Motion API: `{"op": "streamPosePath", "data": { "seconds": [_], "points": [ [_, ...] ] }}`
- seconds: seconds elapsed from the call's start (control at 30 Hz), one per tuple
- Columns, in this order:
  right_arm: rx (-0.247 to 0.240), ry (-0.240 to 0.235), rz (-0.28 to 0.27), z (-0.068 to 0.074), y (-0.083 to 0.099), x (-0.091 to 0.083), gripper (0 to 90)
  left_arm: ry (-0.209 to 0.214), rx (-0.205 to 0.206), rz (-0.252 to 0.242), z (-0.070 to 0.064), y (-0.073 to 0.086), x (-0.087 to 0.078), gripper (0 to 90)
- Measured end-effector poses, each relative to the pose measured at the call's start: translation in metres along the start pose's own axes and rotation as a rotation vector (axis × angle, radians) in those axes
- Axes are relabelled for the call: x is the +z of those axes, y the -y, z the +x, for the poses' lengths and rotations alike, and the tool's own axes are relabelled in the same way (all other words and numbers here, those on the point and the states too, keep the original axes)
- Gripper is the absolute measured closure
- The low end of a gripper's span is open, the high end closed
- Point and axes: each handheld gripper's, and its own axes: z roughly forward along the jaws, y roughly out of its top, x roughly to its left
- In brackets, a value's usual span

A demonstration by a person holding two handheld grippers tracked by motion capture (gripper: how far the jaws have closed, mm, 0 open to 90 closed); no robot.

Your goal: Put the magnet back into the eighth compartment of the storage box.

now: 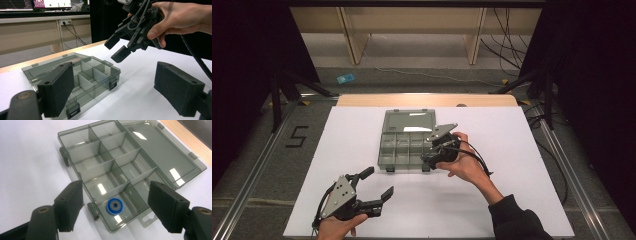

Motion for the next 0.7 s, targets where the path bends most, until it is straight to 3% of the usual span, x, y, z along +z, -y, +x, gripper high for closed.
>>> {"op": "streamPosePath", "data": {
  "seconds": [0.7],
  "points": [
    [-0.003,-0.013,-0.048,0.012,0.003,-0.017,28.2,0.001,0.003,-0.002,0.0,0.0,0.0,16.0]
  ]
}}
